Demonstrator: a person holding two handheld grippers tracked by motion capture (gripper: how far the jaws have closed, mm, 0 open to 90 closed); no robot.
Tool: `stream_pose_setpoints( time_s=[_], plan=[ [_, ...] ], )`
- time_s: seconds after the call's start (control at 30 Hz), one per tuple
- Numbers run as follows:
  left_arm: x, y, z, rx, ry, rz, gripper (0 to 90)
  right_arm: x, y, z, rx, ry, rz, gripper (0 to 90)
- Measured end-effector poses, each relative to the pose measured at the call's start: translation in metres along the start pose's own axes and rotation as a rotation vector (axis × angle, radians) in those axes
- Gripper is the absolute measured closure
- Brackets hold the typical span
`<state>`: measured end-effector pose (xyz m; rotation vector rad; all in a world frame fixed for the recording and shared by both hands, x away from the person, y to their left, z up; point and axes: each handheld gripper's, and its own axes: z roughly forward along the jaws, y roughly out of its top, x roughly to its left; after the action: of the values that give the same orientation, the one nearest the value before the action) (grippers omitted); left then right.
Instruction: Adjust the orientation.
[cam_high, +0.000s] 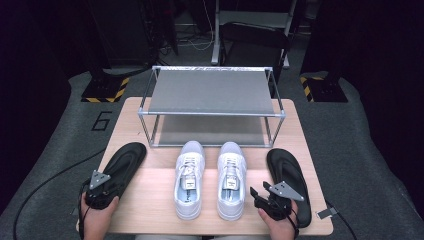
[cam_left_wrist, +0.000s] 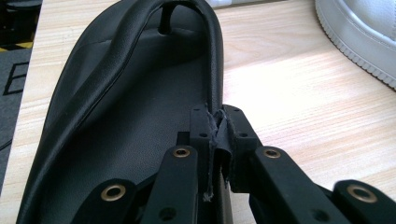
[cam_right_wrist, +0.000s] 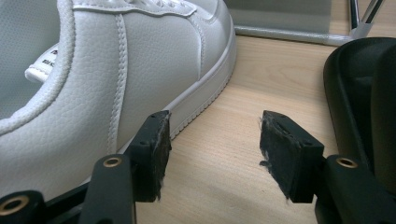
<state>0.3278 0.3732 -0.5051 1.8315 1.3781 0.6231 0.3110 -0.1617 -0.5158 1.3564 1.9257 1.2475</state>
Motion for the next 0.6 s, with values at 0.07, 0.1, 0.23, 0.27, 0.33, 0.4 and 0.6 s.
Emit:
stream_pose_setpoints(
  time_s=[0.07,0.1,0.23,0.27,0.33,0.4,0.6],
  plan=[
    [-0.001,0.000,0.000,0.001,0.004,0.011,83.9,-0.001,0.000,0.000,0.003,-0.002,-0.006,42.7],
    [-0.002,0.000,0.000,0.003,0.002,0.016,84.0,-0.001,0.000,0.000,0.003,-0.002,-0.002,42.8],
    [-0.004,0.000,-0.001,0.006,-0.013,0.030,84.2,-0.001,0.000,-0.001,-0.004,-0.010,0.004,42.9],
    [-0.005,0.000,-0.001,0.002,-0.018,0.034,84.2,-0.002,0.000,-0.001,-0.002,-0.007,0.002,42.9],
    [-0.008,0.001,0.000,-0.007,-0.021,0.047,84.2,-0.002,0.000,-0.001,-0.005,-0.010,0.011,43.0],
    [-0.011,0.001,-0.001,-0.012,-0.029,0.060,84.2,-0.002,0.000,-0.001,-0.006,-0.010,0.012,43.0],
    [-0.012,0.001,0.000,0.014,-0.055,0.057,84.0,-0.002,0.000,0.000,-0.009,-0.008,0.020,42.9]
  ],
)
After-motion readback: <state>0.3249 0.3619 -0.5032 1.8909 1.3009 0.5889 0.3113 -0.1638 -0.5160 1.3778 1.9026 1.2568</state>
